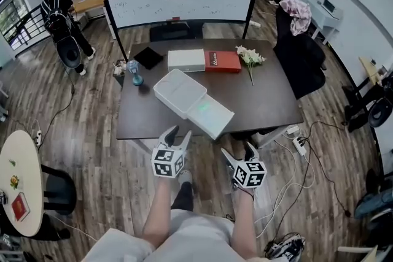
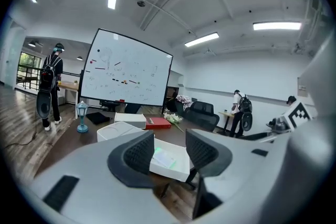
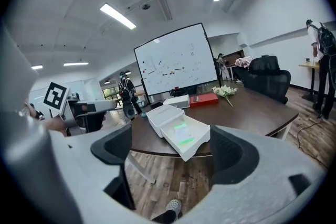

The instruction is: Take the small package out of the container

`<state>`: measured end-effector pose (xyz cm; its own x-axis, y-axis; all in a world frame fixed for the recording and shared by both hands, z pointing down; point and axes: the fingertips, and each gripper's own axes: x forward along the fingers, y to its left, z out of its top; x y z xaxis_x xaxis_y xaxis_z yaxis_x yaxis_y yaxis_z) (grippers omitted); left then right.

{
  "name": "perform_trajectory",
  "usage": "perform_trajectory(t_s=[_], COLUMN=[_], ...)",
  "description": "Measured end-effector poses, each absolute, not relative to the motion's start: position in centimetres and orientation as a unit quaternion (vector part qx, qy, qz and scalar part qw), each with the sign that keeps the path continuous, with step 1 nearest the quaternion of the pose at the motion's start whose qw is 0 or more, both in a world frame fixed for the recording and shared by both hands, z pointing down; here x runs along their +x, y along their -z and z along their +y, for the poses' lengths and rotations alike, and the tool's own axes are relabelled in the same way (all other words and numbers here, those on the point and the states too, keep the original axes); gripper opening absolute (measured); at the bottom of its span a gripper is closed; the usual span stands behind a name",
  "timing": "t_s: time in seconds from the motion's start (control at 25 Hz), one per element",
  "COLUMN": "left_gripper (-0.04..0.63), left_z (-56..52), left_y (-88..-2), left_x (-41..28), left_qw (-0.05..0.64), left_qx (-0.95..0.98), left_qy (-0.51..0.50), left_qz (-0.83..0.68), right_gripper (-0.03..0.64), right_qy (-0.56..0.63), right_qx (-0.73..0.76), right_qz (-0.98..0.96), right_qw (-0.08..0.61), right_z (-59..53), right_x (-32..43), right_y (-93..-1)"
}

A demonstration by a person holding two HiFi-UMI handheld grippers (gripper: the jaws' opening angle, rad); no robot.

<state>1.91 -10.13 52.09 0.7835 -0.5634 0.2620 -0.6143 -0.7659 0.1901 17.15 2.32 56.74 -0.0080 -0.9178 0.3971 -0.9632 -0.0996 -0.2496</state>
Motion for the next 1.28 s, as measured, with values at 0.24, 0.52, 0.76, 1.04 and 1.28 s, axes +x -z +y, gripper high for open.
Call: perform_trajectory(t_s=[0.24,0.52,0.76,1.04,1.28], left_gripper=[0.193,0.192,0.192,0.190,0.184], left_z=[-16.0,-18.4,-17.5,-20.8,-22.6], left_y=[-53.1,-58.1,-60.5,-62.1,-62.6], left_x=[5.1,8.4,10.0,9.7,8.7], left_qw=[0.145,0.172,0.185,0.198,0.203], left_qx=[0.939,0.948,0.957,0.957,0.955], left_qy=[-0.103,-0.146,-0.165,-0.159,-0.154], left_qz=[-0.295,-0.226,-0.149,-0.140,-0.153], right_gripper=[0.458,0.430,0.422,0.419,0.414], right_qy=[-0.266,-0.291,-0.331,-0.326,-0.342], right_qx=[0.664,0.644,0.634,0.633,0.614], right_qz=[-0.693,-0.696,-0.684,-0.678,-0.676], right_qw=[0.093,0.124,0.143,0.185,0.220], right_z=[-4.5,-12.3,-17.7,-22.3,-22.9], right_x=[17.1,16.7,16.7,16.7,16.7], right_y=[-58.2,-61.3,-64.4,-65.3,-66.6])
